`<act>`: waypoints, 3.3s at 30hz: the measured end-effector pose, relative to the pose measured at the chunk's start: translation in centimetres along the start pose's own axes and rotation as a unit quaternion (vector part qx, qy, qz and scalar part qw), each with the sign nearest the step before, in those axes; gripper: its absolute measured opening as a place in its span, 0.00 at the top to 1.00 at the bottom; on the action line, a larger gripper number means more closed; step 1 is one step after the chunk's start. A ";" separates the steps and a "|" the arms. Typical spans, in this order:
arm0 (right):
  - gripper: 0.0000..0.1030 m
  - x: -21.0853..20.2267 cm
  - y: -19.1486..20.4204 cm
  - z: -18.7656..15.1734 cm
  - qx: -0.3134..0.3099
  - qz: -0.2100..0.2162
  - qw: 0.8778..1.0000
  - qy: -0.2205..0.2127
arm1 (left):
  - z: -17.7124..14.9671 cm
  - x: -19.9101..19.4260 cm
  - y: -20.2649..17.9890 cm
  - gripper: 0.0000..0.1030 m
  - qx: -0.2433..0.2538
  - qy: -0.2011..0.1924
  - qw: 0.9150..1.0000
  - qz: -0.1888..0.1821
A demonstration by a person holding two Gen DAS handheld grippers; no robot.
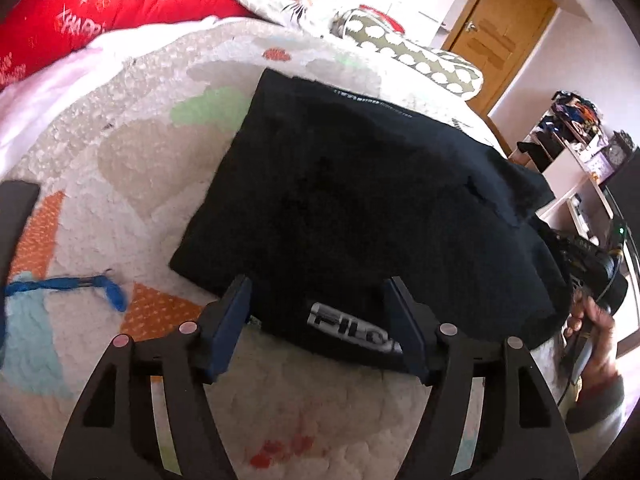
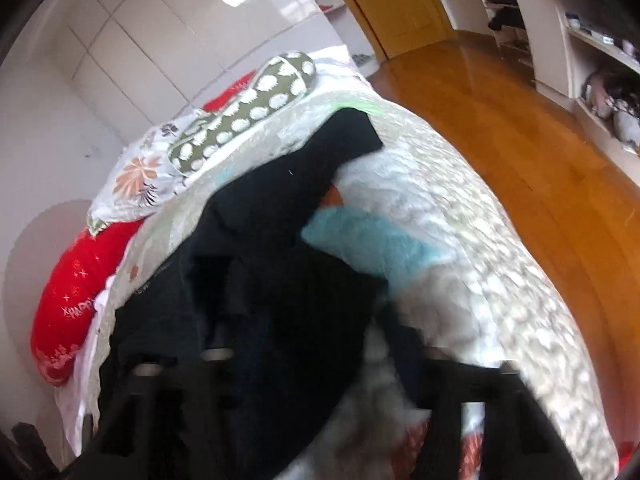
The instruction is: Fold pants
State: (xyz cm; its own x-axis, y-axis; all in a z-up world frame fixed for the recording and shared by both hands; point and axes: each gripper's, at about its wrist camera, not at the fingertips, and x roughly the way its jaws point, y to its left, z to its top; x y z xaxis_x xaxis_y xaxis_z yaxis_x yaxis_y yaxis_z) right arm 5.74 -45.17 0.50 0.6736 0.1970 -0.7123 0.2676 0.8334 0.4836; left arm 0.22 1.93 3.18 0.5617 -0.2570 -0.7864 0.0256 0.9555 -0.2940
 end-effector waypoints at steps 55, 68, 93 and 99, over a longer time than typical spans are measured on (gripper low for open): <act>0.32 9.7 15.7 6.5 -0.348 -0.022 0.931 0.105 | 17.4 6.3 0.0 0.16 0.180 0.015 0.982 0.059; 0.33 19.0 14.9 10.3 -0.407 -0.009 0.896 0.179 | 21.4 17.6 -1.1 0.15 0.245 0.121 0.962 0.027; 0.96 -12.5 13.3 -11.8 -0.436 0.082 0.895 0.048 | 5.1 -3.9 2.7 0.95 0.140 0.000 0.989 -0.050; 0.96 -9.6 10.2 -17.3 -0.415 0.049 0.902 0.108 | 3.5 -4.4 3.7 0.94 0.107 0.012 0.993 -0.037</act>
State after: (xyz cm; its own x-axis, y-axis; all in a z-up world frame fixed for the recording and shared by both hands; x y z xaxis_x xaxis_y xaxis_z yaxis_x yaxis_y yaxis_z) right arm -9.98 -29.61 3.48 0.4918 0.3116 -0.8131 -0.4540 0.8885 0.0659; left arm 0.71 7.08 7.47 0.5318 -0.3293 -0.7802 0.2437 0.9418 -0.2314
